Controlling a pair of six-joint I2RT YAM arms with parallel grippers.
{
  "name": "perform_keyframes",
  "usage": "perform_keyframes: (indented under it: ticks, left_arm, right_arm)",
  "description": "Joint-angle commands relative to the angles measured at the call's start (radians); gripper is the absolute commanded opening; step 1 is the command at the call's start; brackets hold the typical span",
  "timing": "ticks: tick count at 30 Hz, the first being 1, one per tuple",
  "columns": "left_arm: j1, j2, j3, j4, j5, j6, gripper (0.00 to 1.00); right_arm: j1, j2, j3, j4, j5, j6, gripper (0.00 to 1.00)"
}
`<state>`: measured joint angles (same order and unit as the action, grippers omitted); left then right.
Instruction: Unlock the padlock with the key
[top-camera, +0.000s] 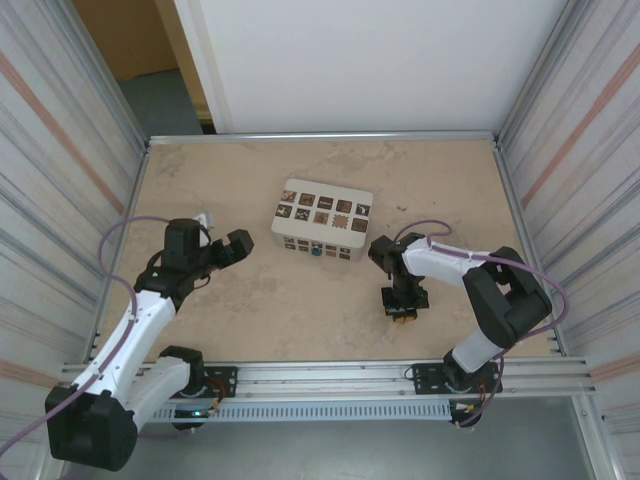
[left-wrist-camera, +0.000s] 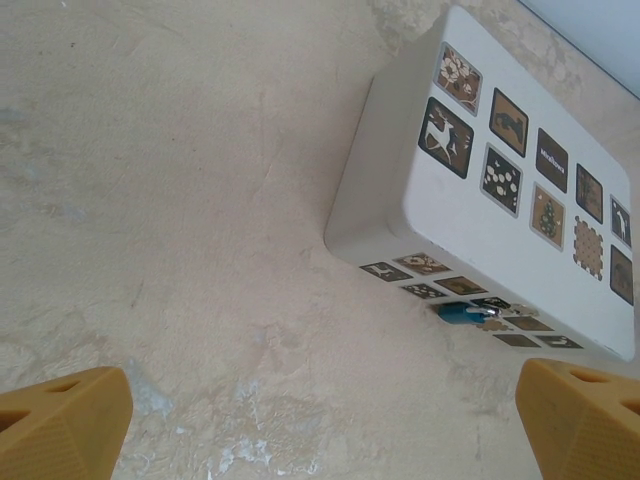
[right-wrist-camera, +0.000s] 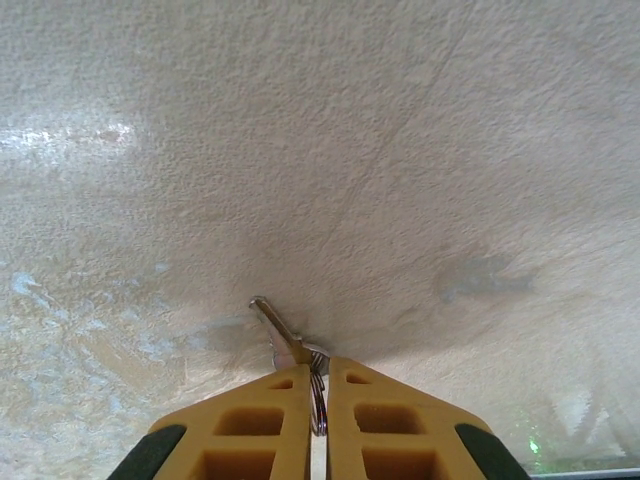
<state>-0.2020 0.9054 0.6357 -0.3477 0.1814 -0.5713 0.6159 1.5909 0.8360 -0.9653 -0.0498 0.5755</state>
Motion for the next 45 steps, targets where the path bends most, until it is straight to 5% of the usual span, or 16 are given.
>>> perform_keyframes:
  ticks: [1, 9, 18, 31, 40, 45]
  left_arm:
    - [0.007, 0.001, 0.034, -0.020, -0.011, 0.025, 0.99]
    - [0.007, -0.017, 0.047, -0.022, 0.008, 0.025, 0.99]
    - [0.007, -0.030, 0.055, 0.012, 0.137, -0.086, 0.99]
    - [-0.112, 0.065, 0.069, 0.244, 0.283, -0.602, 0.99]
    - [-0.249, 0.181, 0.049, 0.491, 0.247, -1.044, 0.96]
    - [-0.303, 0.223, 0.052, 0.578, 0.205, -1.165, 0.90]
  right_arm:
    - [0.006, -0.025, 0.005, 0.002, -0.002, 0.009, 0.02]
    - [-0.005, -0.116, 0.009, 0.040, 0.001, 0.009, 0.00]
    - [-0.055, -0.269, 0.017, 0.190, -0.136, 0.053, 0.00]
    - [-0.037, -0.463, 0.069, 0.444, -0.163, 0.127, 0.00]
    - [0.015, -0.499, 0.106, 0.634, -0.168, 0.141, 0.00]
    - [0.047, -0.492, 0.103, 0.726, -0.165, 0.146, 0.00]
